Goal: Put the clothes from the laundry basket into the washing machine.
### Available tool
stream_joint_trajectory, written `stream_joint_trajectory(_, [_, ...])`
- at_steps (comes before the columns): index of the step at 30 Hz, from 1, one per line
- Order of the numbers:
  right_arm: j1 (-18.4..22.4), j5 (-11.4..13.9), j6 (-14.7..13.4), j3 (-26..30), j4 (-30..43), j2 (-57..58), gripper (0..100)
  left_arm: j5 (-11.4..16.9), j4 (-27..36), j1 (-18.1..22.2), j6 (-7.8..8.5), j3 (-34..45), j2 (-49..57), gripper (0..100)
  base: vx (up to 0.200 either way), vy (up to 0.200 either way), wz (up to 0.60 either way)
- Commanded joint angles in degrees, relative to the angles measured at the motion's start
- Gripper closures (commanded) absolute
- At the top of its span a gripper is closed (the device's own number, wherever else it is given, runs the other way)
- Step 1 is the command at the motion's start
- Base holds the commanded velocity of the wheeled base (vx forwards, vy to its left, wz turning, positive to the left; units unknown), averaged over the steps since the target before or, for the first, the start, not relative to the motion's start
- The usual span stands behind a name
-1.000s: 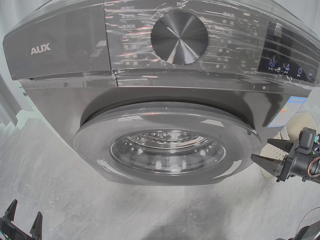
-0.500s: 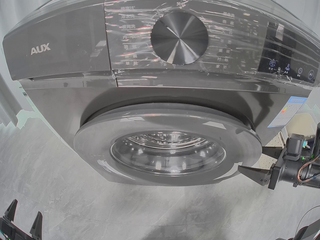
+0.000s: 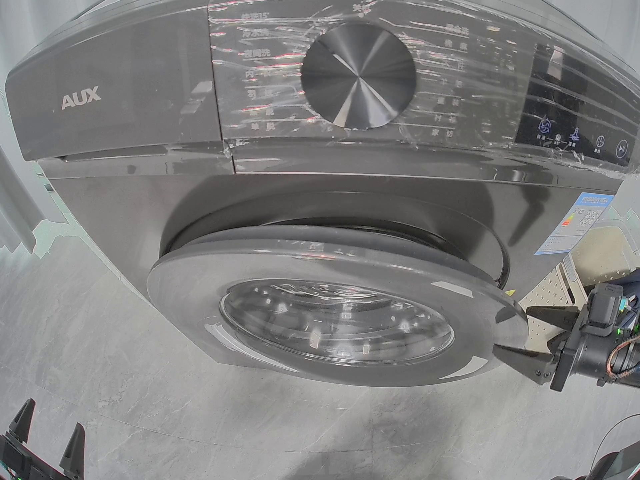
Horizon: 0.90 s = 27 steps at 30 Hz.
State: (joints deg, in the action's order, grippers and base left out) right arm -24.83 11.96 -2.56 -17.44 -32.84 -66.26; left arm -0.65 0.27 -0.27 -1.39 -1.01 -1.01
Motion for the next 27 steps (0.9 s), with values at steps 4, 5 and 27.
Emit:
stream_joint_trajectory(4, [1.63, 0.17, 0.19, -3.91, -0.29, -4.67, 0, 0.03, 0.00, 0.00, -0.10, 0.84, 0.84, 0, -0.200, 0.000, 0.00])
stream_joint_trajectory(5, [1.28, 0.35, 0.19, -3.47, -0.21, -4.85, 0, 0.03, 0.00, 0.00, -0.10, 0.84, 0.84, 0, -0.200, 0.000, 0.00])
stream_joint_trajectory(27, [-4.79, 0.08, 0.19, 0.31, -0.21, -1.51, 0, 0.03, 0.00, 0.00, -0.02, 0.84, 0.84, 0, -0.009, 0.000, 0.00])
